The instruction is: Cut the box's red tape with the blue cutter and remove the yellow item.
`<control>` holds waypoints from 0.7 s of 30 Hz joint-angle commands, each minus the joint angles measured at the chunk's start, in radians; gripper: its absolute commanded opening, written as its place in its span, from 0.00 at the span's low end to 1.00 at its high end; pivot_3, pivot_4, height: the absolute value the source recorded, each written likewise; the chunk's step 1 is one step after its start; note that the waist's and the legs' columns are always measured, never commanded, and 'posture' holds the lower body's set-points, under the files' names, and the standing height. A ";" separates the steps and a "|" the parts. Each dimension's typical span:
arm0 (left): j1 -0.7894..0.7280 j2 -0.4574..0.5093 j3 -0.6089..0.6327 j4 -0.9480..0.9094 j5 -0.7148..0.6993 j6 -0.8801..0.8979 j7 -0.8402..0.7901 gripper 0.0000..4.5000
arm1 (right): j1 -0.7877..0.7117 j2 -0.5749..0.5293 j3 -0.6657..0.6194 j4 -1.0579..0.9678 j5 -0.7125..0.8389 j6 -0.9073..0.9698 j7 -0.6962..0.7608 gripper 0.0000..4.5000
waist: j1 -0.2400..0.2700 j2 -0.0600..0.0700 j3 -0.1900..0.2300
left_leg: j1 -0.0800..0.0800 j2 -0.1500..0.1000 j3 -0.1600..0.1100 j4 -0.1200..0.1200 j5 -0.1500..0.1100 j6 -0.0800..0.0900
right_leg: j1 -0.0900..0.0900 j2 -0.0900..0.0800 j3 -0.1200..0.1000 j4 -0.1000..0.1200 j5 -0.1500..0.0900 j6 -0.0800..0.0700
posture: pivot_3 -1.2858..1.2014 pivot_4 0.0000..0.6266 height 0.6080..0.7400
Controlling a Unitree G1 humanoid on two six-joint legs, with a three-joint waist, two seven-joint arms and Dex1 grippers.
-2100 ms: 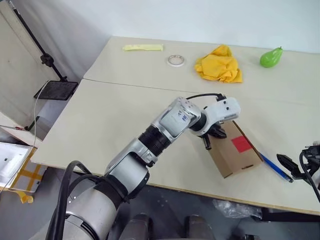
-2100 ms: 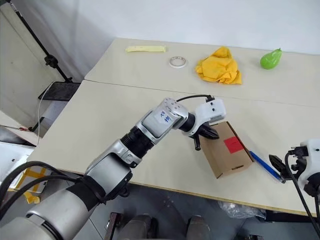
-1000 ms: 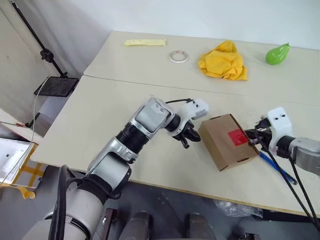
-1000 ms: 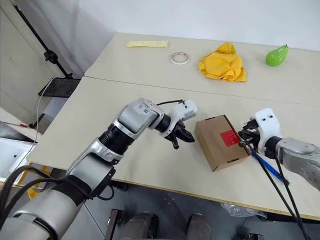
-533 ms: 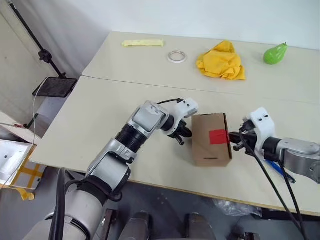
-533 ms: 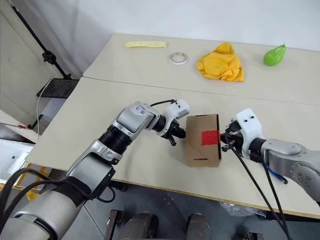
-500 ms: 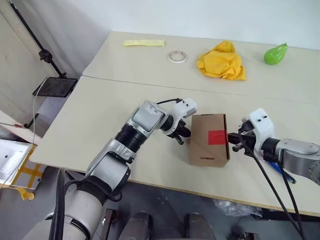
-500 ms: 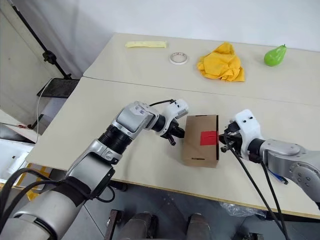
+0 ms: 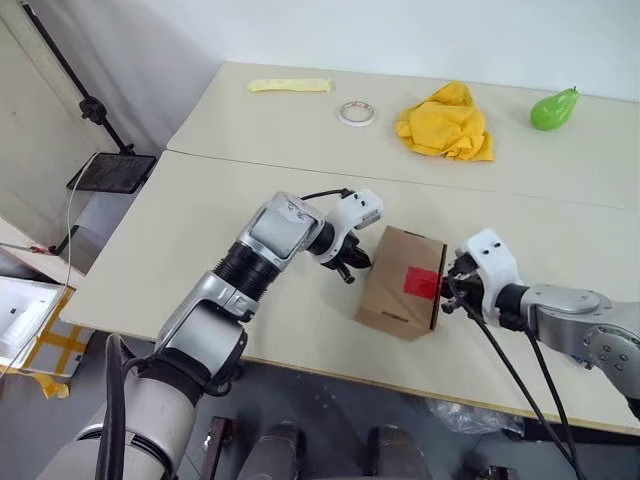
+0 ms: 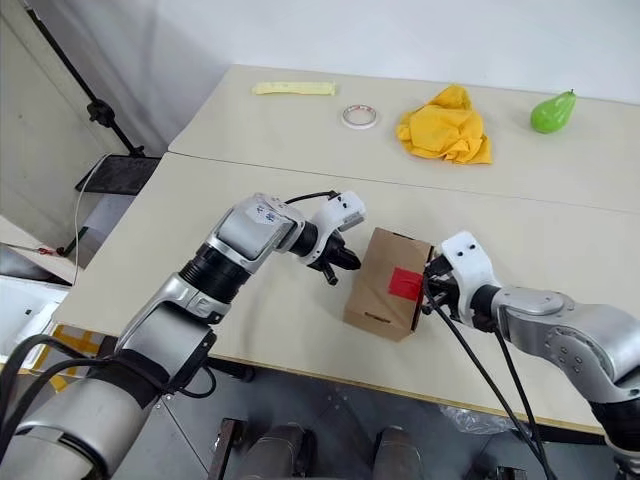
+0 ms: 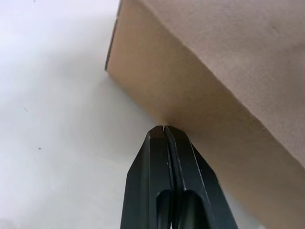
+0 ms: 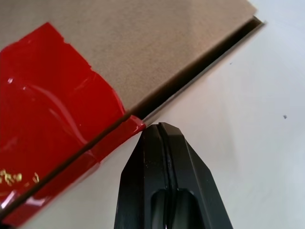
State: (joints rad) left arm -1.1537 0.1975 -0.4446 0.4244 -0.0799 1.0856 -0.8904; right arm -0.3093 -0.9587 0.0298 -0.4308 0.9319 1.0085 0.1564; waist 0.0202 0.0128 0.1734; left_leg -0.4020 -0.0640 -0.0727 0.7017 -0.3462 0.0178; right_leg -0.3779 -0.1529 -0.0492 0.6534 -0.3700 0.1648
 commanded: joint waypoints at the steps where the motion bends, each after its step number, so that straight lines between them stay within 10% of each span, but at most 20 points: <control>1: -0.006 0.007 -0.022 -0.070 -0.023 0.019 -0.034 0.00 | -0.034 0.028 -0.039 -0.032 -0.034 0.016 0.018 0.01 | 0.000 0.000 0.000 | 0.000 0.000 0.000 0.000 0.000 0.000 | 0.000 0.000 0.000 0.000 0.000 0.000 | 0.52 0.24 1.00; 9: -0.035 0.026 0.011 0.035 0.001 -0.040 0.001 0.00 | -0.024 -0.022 -0.155 -0.103 -0.095 0.128 0.011 0.04 | 0.001 0.000 0.000 | 0.000 -0.001 -0.001 0.000 0.000 0.000 | -0.001 0.000 0.000 0.001 0.000 0.000 | 0.52 0.24 1.00; 21: -0.110 0.006 0.096 0.104 -0.051 -0.166 -0.079 0.00 | -0.030 0.051 -0.436 -0.255 0.074 0.364 -0.014 0.87 | 0.001 -0.002 0.001 | 0.001 -0.001 -0.001 0.000 0.000 0.000 | -0.001 -0.001 0.000 0.004 0.000 0.000 | 0.52 0.24 1.00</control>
State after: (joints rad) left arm -1.2463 0.2161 -0.3500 0.5613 -0.1170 0.9430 -0.9535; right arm -0.3325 -0.9177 -0.3709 -0.6406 0.9612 1.3474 0.1532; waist 0.0211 0.0108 0.1744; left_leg -0.4009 -0.0648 -0.0732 0.7014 -0.3462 0.0178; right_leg -0.3788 -0.1535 -0.0488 0.6573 -0.3699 0.1646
